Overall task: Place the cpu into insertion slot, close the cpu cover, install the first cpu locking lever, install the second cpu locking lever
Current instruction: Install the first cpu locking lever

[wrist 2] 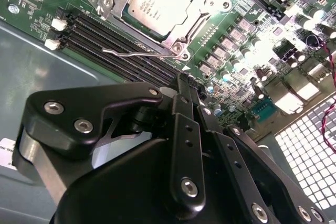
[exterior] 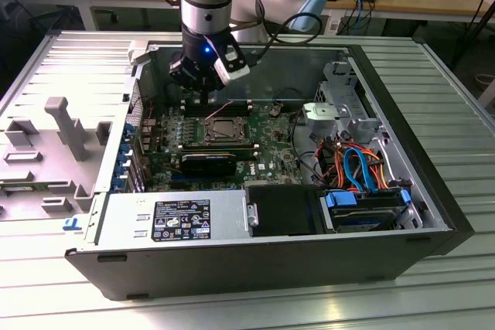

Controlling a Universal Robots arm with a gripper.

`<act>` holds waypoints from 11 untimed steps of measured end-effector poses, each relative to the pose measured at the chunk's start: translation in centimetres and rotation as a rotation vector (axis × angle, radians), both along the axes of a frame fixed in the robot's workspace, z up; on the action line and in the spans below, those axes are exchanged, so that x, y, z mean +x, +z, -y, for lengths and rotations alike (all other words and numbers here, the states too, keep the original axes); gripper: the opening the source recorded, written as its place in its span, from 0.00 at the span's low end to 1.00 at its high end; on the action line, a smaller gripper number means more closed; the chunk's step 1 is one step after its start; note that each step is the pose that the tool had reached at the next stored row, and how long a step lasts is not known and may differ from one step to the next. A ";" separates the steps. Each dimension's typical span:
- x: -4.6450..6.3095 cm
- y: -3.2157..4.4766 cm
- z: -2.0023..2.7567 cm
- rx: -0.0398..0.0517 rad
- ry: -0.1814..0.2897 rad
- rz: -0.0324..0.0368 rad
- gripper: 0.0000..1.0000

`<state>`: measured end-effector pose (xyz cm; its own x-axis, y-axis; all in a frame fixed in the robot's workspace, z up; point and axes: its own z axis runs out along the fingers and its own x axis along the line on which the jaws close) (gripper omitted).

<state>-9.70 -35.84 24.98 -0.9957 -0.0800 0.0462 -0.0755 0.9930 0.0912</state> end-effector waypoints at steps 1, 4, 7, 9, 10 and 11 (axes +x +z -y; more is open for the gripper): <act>0.0 -0.02 0.00 0.0000 0.000 0.0000 0.11; 0.0 -0.15 0.00 -0.0001 0.000 0.0000 0.11; 0.0 -0.27 0.00 -0.0001 0.000 -0.0001 0.11; 0.0 -0.34 0.00 -0.0001 0.000 0.0000 0.11; 0.0 -0.36 0.00 -0.0001 0.000 0.0000 0.11; 0.0 -0.40 0.00 -0.0001 0.000 0.0000 0.11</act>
<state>-9.70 -35.84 24.58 -0.9957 -0.0800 0.0462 -0.0755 0.9930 0.0912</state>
